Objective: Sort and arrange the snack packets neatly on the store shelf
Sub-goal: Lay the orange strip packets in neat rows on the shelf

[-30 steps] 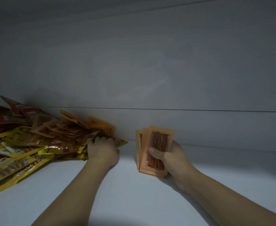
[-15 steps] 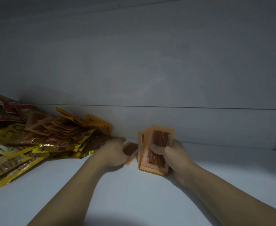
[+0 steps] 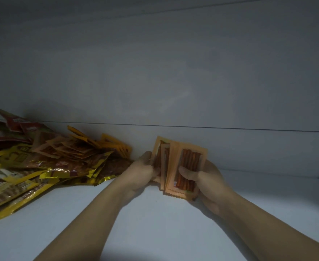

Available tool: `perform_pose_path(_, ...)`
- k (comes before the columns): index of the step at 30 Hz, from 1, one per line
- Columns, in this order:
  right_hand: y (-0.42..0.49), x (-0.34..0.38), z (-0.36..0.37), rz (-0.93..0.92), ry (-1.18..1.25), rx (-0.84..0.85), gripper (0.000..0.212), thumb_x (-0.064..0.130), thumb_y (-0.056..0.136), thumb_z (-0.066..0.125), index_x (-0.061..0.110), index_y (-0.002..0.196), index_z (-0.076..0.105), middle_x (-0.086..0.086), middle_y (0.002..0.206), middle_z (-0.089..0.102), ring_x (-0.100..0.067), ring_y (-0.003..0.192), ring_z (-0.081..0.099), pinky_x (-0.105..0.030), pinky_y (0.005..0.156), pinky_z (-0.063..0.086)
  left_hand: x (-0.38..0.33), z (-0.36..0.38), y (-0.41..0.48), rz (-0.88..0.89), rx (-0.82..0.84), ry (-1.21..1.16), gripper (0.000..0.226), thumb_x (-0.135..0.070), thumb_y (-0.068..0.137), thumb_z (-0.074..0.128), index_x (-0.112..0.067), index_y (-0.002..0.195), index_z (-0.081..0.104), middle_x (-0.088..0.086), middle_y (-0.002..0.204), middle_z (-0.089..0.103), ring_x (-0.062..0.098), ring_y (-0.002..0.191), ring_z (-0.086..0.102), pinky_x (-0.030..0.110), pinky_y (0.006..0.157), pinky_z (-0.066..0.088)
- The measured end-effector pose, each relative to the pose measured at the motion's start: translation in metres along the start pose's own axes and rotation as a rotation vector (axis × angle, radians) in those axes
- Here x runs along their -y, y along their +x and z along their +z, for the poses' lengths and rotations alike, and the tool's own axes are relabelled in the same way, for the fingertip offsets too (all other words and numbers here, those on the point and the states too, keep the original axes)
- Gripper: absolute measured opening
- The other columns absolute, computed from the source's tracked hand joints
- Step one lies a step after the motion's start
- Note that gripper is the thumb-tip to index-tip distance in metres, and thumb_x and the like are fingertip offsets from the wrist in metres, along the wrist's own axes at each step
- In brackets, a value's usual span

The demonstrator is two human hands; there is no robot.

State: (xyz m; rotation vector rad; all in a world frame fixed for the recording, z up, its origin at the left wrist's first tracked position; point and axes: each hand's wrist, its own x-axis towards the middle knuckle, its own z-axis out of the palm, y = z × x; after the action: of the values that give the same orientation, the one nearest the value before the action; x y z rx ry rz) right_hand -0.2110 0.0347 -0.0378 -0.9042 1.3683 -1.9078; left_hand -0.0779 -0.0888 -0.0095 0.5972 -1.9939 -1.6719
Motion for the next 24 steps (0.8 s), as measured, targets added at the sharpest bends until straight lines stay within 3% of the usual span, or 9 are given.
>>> perform_pose_path(4,0.001,0.008,-0.006,-0.060,-0.029,-0.032,0.034,-0.001,0.082,0.071,0.006,0.115,0.068,-0.014,0.109,0.073,-0.033,0.100,0.070,-0.049,0.087,0.056,0.003,0.004,0.000,0.071,0.109,-0.070,0.059,0.018,0.070,0.071,-0.002,0.123,0.053,0.028,0.113,0.065,0.046,0.105,0.064,0.061,0.091,0.052)
perform_pose_path(7,0.000,0.009,-0.008,-0.097,-0.070,-0.026,0.031,0.001,0.081,0.072,0.007,0.112,0.070,-0.011,0.105,0.075,-0.030,0.097,0.072,-0.043,0.082,0.058,0.010,0.007,0.004,0.098,0.150,-0.027,0.065,0.008,0.065,0.074,-0.012,0.124,0.053,0.018,0.111,0.068,0.040,0.101,0.065,0.048,0.085,0.054)
perform_pose_path(10,0.000,0.005,-0.008,-0.143,-0.167,-0.016,0.024,0.004,0.084,0.072,0.014,0.107,0.071,-0.003,0.101,0.076,-0.024,0.097,0.072,-0.036,0.082,0.058,0.012,0.010,0.003,0.190,0.204,-0.035,0.068,0.001,0.068,0.078,-0.013,0.129,0.053,0.009,0.117,0.070,0.026,0.110,0.067,0.038,0.089,0.056)
perform_pose_path(13,0.003,0.000,-0.006,-0.200,-0.288,-0.006,0.031,0.005,0.089,0.069,0.025,0.113,0.065,0.010,0.104,0.075,-0.011,0.102,0.069,-0.017,0.081,0.053,0.015,0.015,0.005,0.221,0.197,-0.070,0.066,0.002,0.072,0.078,-0.008,0.133,0.052,0.014,0.124,0.067,0.030,0.117,0.064,0.050,0.097,0.053)
perform_pose_path(16,0.005,-0.001,-0.010,-0.255,-0.458,0.000,0.045,0.005,0.088,0.070,0.034,0.119,0.055,0.020,0.109,0.069,-0.001,0.106,0.063,-0.005,0.078,0.046,0.017,0.017,0.008,0.202,0.106,-0.107,0.073,-0.001,0.068,0.080,-0.011,0.134,0.051,0.018,0.123,0.066,0.036,0.113,0.065,0.063,0.093,0.051)
perform_pose_path(20,0.005,-0.001,-0.019,-0.228,-0.567,0.022,0.038,0.007,0.086,0.071,0.035,0.110,0.059,0.025,0.097,0.069,0.008,0.093,0.063,-0.002,0.068,0.044,0.021,0.015,0.013,0.252,0.118,-0.115,0.064,0.008,0.071,0.079,-0.005,0.129,0.057,0.009,0.118,0.071,0.024,0.109,0.068,0.037,0.086,0.058)
perform_pose_path(21,0.004,-0.002,-0.020,-0.211,-0.548,0.038,0.037,0.007,0.087,0.070,0.034,0.110,0.060,0.025,0.098,0.070,0.007,0.093,0.064,-0.005,0.070,0.047,0.022,0.014,0.013,0.242,0.103,-0.116,0.057,0.010,0.073,0.078,-0.004,0.125,0.061,0.007,0.114,0.073,0.024,0.106,0.069,0.035,0.083,0.059)
perform_pose_path(24,0.004,-0.001,-0.022,-0.167,-0.485,0.108,0.032,0.008,0.089,0.070,0.026,0.115,0.063,0.010,0.102,0.074,-0.005,0.095,0.069,-0.016,0.076,0.052,0.024,0.012,0.014,0.162,0.096,-0.149,0.045,0.006,0.073,0.078,-0.003,0.116,0.068,0.013,0.110,0.074,0.033,0.105,0.069,0.047,0.086,0.059)
